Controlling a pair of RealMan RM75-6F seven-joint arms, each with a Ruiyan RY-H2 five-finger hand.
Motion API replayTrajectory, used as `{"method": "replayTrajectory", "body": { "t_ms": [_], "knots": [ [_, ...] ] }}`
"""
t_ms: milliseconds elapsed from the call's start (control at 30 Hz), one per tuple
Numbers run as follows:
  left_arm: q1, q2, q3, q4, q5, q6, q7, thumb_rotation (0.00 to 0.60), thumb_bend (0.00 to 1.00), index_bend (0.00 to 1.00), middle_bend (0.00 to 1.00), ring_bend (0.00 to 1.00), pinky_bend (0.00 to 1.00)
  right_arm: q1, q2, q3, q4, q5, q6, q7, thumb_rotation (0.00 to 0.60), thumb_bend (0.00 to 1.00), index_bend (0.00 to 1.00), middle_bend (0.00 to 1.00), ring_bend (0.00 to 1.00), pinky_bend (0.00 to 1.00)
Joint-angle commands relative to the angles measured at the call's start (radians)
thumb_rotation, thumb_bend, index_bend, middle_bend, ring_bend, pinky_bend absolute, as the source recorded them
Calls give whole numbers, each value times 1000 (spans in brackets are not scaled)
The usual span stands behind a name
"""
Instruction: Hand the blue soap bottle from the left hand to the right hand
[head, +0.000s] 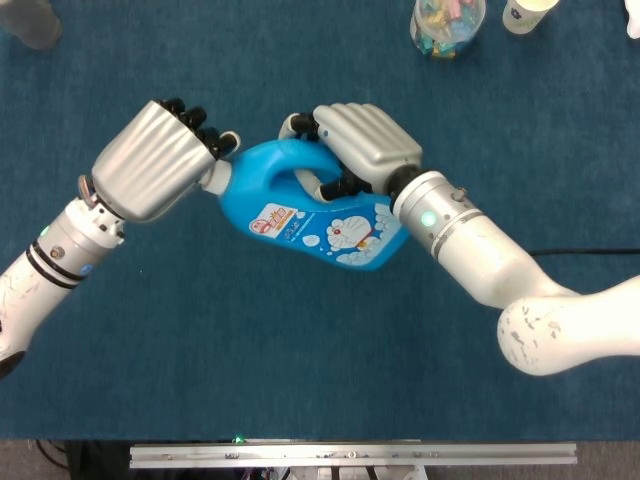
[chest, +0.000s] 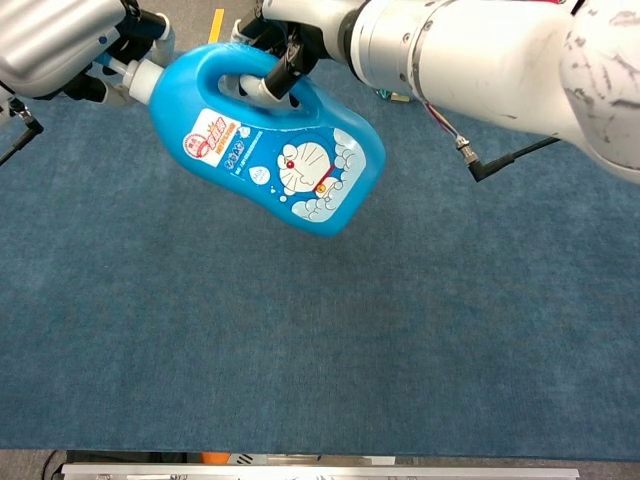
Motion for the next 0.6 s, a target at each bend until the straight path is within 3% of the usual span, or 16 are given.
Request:
{"method": "replayTrajectory", "body": {
  "t_ms": [33,400,600],
  "knots": [
    [1,1,3,5,3,4,-4,600,444,619,824,683,833,-4,-5,-1,1,-6,3,-12,600,516,541,421,363,497],
    [9,14,4,-26,-9,-5,28,600,417,493,736,594,833,-17,-14,19,7,1,11,-33,600,516,557,431,376,498],
    [9,20,3,-43,-28,-27,37,600,317,414,631,517,829,-21,-19,27,12,11,10,-46,600,516,567,436,385,511]
  ]
}}
